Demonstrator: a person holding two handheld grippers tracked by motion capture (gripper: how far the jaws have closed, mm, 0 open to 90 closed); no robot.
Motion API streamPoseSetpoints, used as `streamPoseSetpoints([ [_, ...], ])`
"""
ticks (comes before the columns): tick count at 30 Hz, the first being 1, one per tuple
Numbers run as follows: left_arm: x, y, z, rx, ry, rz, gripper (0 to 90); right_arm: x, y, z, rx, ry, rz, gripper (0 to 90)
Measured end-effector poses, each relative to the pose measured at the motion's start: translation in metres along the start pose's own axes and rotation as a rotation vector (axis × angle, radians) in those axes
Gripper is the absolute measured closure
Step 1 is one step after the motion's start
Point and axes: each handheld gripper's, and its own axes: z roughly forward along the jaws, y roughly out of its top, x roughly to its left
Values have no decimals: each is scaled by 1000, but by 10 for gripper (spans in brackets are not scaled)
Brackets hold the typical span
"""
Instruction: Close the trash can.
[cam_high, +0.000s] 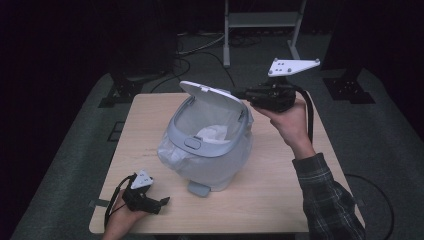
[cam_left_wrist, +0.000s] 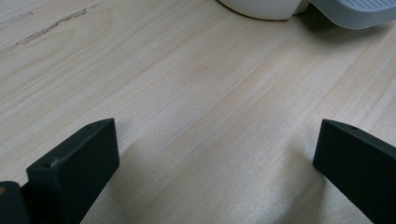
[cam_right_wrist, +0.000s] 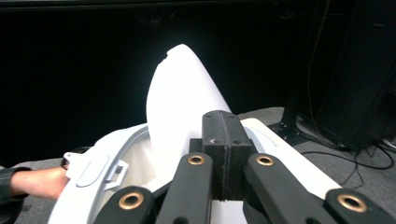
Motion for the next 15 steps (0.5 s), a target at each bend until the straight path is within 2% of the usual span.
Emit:
streamPoseSetpoints([
  [15, 0, 0, 0, -2, 0, 0, 0, 26, -9, 21, 72, 69, -26, 896],
])
